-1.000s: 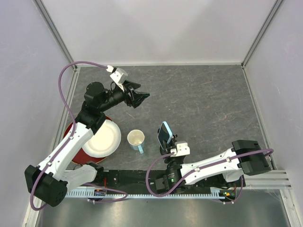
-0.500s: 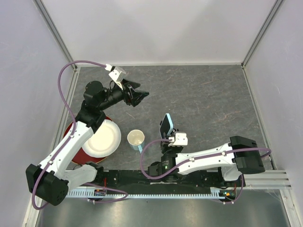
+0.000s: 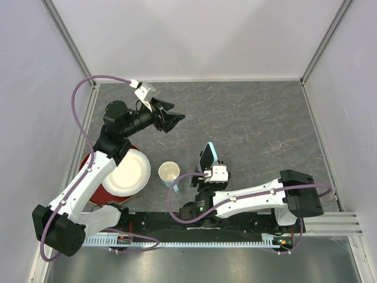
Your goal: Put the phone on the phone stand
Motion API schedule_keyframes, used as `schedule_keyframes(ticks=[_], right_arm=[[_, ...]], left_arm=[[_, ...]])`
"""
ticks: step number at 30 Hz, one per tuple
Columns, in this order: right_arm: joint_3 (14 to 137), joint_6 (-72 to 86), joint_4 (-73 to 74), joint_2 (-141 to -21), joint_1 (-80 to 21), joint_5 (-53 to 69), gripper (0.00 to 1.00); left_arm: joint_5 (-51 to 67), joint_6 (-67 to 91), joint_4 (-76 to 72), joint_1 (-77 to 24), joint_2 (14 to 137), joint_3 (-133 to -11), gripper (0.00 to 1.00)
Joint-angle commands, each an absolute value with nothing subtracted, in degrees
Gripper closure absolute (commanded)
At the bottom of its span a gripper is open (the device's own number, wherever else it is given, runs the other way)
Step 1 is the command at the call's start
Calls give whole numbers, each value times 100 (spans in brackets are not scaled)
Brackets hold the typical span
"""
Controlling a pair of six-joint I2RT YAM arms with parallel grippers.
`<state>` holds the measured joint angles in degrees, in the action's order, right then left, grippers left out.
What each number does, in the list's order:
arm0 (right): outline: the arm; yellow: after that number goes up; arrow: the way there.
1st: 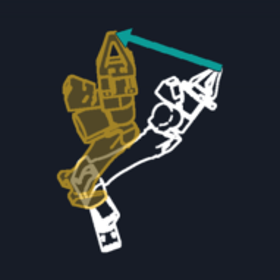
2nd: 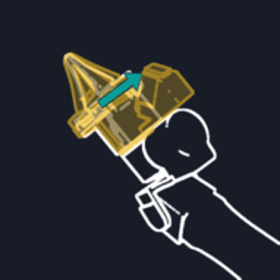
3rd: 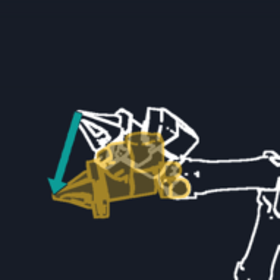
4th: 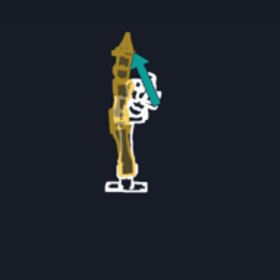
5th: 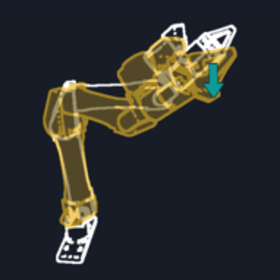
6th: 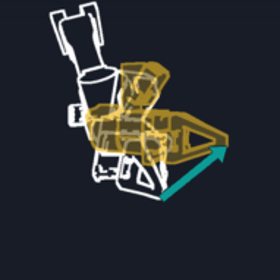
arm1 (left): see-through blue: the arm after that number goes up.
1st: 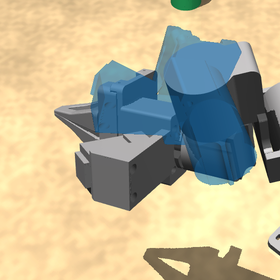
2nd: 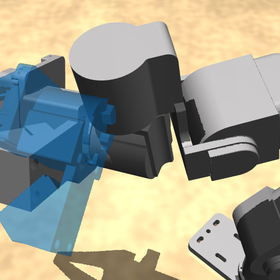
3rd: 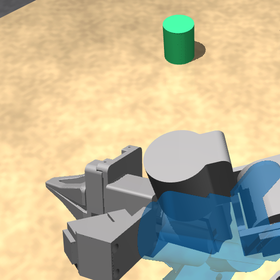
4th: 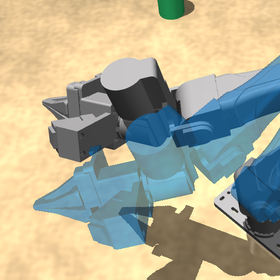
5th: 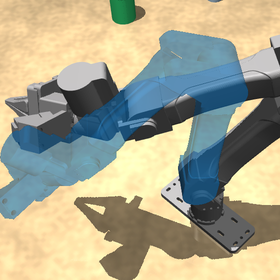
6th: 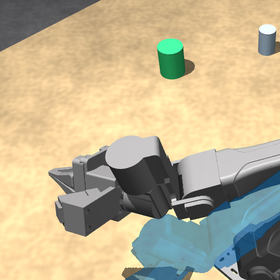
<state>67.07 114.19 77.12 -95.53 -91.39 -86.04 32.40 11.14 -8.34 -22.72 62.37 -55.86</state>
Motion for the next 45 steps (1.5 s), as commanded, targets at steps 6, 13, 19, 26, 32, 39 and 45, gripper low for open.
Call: schedule_keyframes(ticks=[6, 13, 19, 26, 32, 39, 45], right_arm=[[6970, 13509, 8350, -9413, -9360, -8718, 2], [6856, 13026, 8358, -8949, -9589, -8965, 2], [6733, 12158, 8227, -8369, -9791, -9114, 2], [6820, 10691, 8209, -7516, -10282, -9492, 2], [7233, 9722, 8165, -6830, -11071, -10044, 2], [7092, 10221, 8314, -6152, -10883, -10828, 2], [7567, 10810, 8297, -6275, -9310, -10819, 2]], left_arm=[[3498, 1336, -1151, -2189, 6205, -5634, 27], [3577, 1354, -1187, -2188, 6249, -5625, 27], [3647, 1354, -1178, -2180, 6284, -5634, 27], [3691, 1345, -1178, -2180, 6302, -5643, 27], [3718, 1354, -1169, -2180, 6311, -5651, 27], [3735, 1354, -1178, -2180, 6346, -5643, 27], [3718, 1327, -1151, -2180, 6355, -5651, 27]])
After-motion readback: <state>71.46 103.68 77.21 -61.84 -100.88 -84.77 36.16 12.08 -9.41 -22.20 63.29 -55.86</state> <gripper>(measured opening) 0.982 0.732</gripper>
